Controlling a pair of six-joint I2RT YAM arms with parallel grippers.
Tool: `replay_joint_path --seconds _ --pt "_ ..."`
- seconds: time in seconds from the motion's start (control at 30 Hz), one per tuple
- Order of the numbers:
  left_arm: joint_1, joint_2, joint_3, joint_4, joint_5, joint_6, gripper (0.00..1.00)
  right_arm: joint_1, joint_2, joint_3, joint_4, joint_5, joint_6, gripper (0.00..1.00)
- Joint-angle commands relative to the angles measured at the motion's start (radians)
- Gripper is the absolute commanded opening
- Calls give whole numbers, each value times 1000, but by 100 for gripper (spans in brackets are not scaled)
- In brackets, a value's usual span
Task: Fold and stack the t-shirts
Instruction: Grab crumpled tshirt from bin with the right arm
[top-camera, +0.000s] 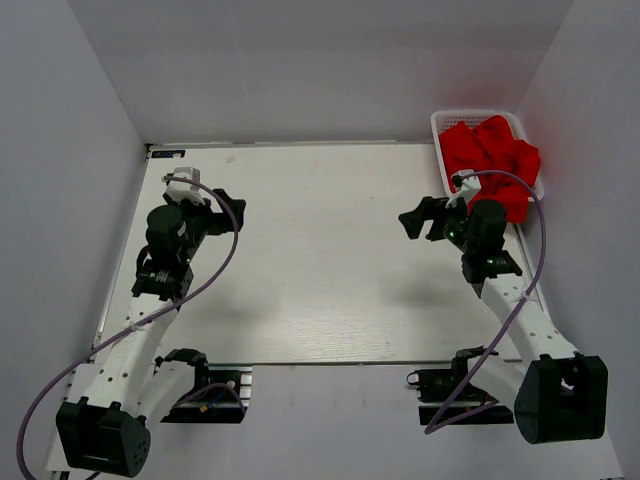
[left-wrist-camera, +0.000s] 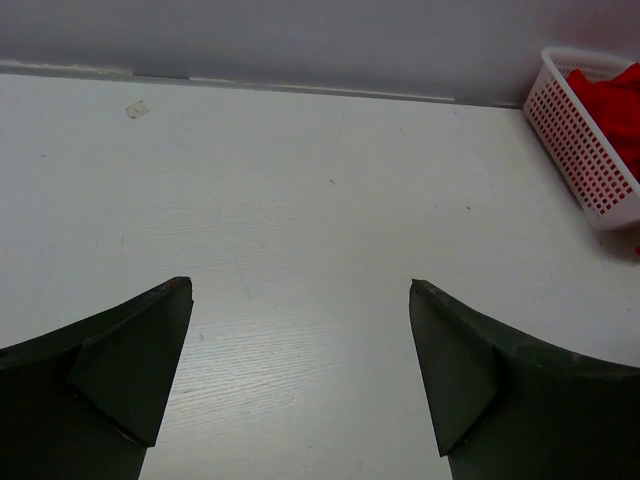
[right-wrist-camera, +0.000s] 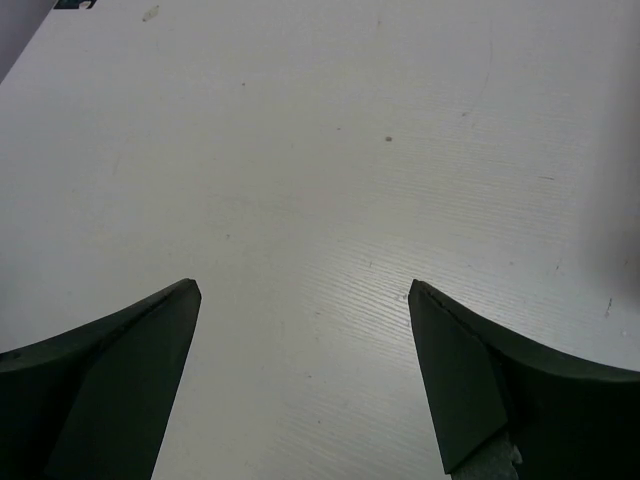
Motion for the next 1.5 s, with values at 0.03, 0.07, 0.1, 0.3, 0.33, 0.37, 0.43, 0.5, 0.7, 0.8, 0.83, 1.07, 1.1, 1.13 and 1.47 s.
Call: replay_joint_path --seconds 0.03,0.07,0.1,0.3,0.33,0.37,0.43,0.5,0.7,0.8,0.83,1.07,1.1,1.13,1.47 --pt "0 -10 14 -17 -13 -20 100 3 -7 41 9 1 -27 90" --pt "0 -10 25 -29 -24 -29 100 3 -4 43 -1 21 -27 90" --pt "0 -10 37 -41 -24 -29 100 3 -6 46 -6 31 -28 90" --pt "9 65 88 -66 28 -40 100 -3 52 107 28 36 -85 90" --pt "9 74 97 -66 28 -40 100 -6 72 132 -9 100 -77 90" --pt "9 85 97 -54 28 -40 100 -8 151 193 -58 126 -48 90" --pt "9 117 97 -43 39 -40 100 -8 219 322 -154 273 -22 90" --pt "9 139 106 -25 39 -40 100 -15 377 532 -277 421 -4 90" --pt "9 215 160 -60 39 -31 100 -110 747 1095 -625 582 41 90" --pt "9 225 160 -60 19 -31 100 -201 966 1404 -751 601 30 90" --pt "9 234 146 -60 19 -31 100 -218 999 1443 -767 604 27 90" --pt "9 243 96 -32 28 -52 100 -284 1180 1543 -694 533 -56 90" --pt "9 254 96 -32 28 -52 100 -287 1189 1540 -658 491 -65 90" --pt "9 263 96 -32 28 -52 100 -291 1201 1534 -641 473 -101 90" --pt "9 332 125 -32 58 -63 100 -301 1269 1483 -384 440 -149 51"
